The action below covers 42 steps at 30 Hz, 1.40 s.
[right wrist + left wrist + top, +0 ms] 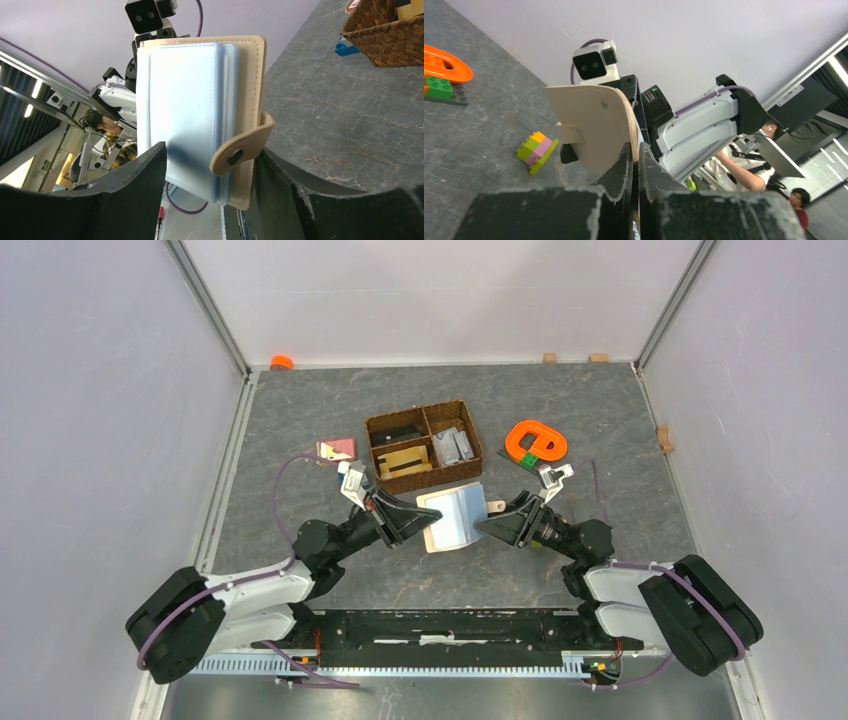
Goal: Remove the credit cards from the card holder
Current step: Remove the credit card from the card holder.
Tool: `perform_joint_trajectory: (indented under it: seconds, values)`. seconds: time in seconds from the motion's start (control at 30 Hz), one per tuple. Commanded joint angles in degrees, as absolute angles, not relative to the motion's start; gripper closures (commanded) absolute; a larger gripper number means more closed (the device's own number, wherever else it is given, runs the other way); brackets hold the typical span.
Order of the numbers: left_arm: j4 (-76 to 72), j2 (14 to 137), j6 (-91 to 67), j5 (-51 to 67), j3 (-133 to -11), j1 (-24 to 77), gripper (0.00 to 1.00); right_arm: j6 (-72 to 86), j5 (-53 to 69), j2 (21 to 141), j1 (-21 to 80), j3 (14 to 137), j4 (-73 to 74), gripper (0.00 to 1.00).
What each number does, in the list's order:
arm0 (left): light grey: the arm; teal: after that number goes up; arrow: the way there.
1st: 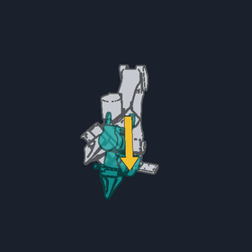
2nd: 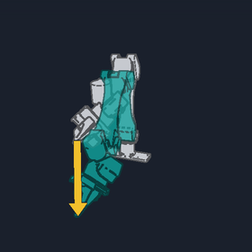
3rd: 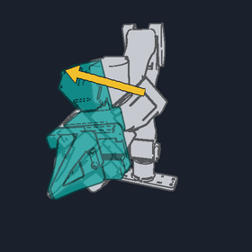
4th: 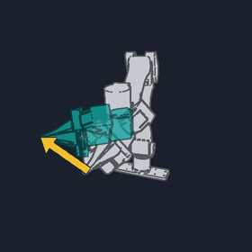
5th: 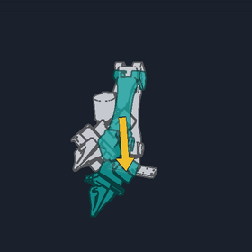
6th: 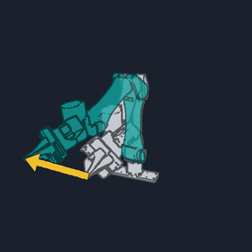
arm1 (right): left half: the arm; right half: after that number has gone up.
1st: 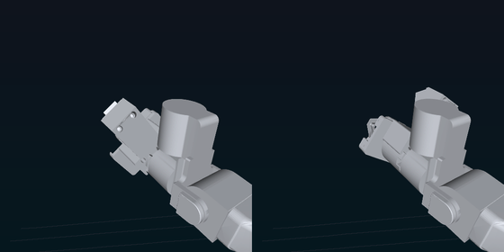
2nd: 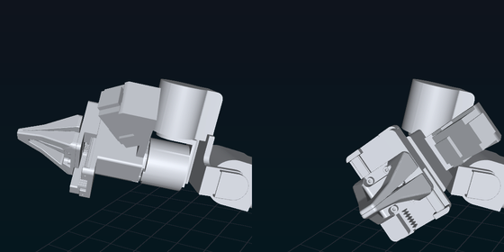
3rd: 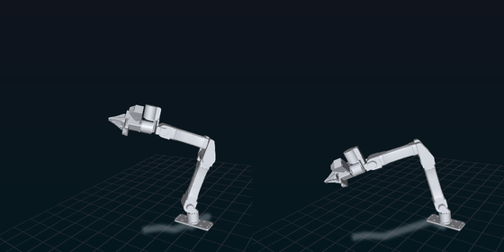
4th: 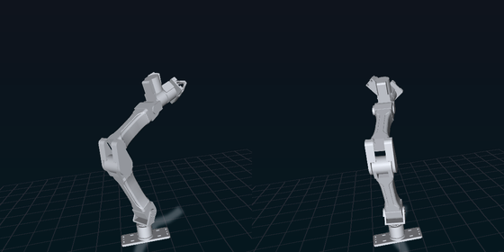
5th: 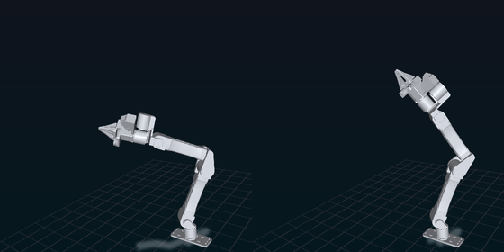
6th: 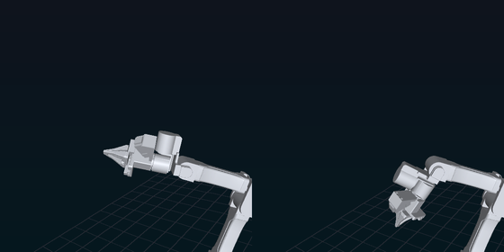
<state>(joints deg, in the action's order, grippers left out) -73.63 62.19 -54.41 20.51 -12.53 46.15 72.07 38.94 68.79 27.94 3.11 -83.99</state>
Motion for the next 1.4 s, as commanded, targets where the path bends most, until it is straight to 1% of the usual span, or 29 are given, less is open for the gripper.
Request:
perform_joint_trajectory:
  seconds: [0.0, 0.07, 0.17, 0.27, 0.43, 0.67, 0.77, 0.83, 0.87, 0.97, 1.13, 1.2, 1.3, 1.37]
  values:
    - [-62.47, 57.30, -46.50, 12.76, -13.45, 46.41, 0.98, 72.51, 40.17, 67.83, 27.86, 4.70, -112.11, 0.35]
    - [-59.82, 55.43, -44.83, 11.66, -13.41, 46.41, 0.98, 72.53, 39.95, 67.45, 27.54, 4.50, -112.11, 0.38]
    - [-59.05, 54.11, -43.18, 10.89, -12.83, 46.41, 0.98, 72.49, 39.49, 66.65, 26.83, 3.89, -111.98, 0.39]
    - [-57.72, 54.09, -41.87, 12.14, -13.42, 46.41, 0.98, 72.48, 39.49, 66.63, 26.57, 3.87, -111.81, 0.43]
    - [-58.02, 54.26, -40.31, 14.20, -13.47, 46.41, 0.98, 72.42, 39.33, 66.70, 26.02, 3.62, -111.61, 0.45]
    - [-51.79, 50.97, -38.51, 10.56, -13.62, 46.41, 0.98, 68.57, 38.39, 63.56, 25.22, 2.90, -104.99, 0.47]
    - [-50.47, 50.19, -38.32, 9.22, -13.54, 46.41, 0.98, 66.18, 38.09, 61.86, 25.20, 2.89, -100.91, 0.49]
    - [-50.75, 50.50, -38.49, 9.50, -13.69, 46.41, 0.98, 64.85, 38.21, 61.53, 25.18, 3.31, -98.00, 0.53]
    - [-51.17, 50.94, -38.67, 10.23, -13.86, 46.41, 0.98, 64.36, 38.46, 61.75, 25.20, 3.57, -96.98, 0.57]
    - [-53.43, 52.57, -39.40, 12.26, -14.19, 46.41, 0.98, 64.51, 39.02, 63.04, 25.21, 3.95, -97.43, 0.62]
    - [-51.56, 51.81, -39.37, 10.85, -14.24, 46.41, 0.98, 63.35, 39.29, 62.86, 25.21, 4.04, -96.32, 0.64]
    - [-49.47, 50.72, -38.97, 9.32, -14.33, 46.41, 0.98, 60.56, 39.08, 61.84, 25.22, 4.42, -92.57, 0.68]
    - [-44.81, 50.46, -38.20, 6.34, -15.29, 46.41, 0.98, 52.96, 37.08, 59.32, 25.47, 5.24, -80.29, 0.79]
    - [-42.73, 51.87, -37.84, 5.67, -16.34, 46.41, 0.97, 48.71, 35.28, 58.27, 26.02, 6.07, -73.30, 0.83]
